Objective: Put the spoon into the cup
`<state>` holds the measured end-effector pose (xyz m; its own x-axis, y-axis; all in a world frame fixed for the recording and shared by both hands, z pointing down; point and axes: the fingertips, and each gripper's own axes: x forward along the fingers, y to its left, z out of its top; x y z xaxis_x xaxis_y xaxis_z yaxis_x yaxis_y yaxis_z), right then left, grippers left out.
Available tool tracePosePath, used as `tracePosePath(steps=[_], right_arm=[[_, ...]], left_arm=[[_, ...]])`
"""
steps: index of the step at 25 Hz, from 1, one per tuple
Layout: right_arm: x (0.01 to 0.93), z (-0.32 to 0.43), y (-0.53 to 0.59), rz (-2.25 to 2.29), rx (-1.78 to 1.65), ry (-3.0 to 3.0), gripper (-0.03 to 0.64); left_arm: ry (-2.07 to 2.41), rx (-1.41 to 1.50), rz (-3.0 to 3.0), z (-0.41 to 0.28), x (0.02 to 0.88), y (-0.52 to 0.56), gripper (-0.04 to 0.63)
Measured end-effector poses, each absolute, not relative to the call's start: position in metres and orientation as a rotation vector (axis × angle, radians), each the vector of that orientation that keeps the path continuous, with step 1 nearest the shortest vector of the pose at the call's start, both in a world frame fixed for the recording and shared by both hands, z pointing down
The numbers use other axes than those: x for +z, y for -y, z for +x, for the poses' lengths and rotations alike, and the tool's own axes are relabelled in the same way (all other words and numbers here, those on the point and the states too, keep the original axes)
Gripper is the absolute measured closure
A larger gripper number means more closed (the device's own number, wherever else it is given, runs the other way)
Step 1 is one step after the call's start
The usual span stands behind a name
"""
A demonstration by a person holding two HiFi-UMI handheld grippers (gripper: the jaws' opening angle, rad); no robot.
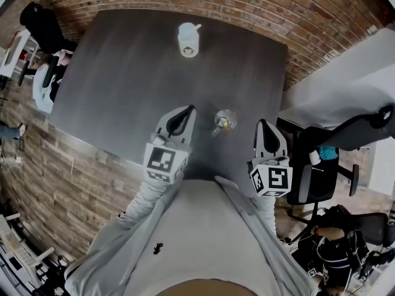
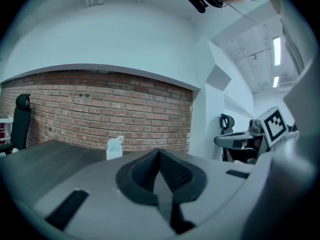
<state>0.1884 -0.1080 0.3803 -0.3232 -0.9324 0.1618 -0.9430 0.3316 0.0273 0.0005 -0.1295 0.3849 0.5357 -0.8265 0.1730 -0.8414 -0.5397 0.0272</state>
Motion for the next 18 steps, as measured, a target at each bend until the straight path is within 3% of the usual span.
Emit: tracePosePath(steps=[18], right_arm=[[0.3836, 0.1891, 0.1073, 1.717, 0.118, 2.441, 0.601]], left_arm=[[1.455, 0.219, 2.637, 0.0005, 0.3923, 0.1365, 0.577]])
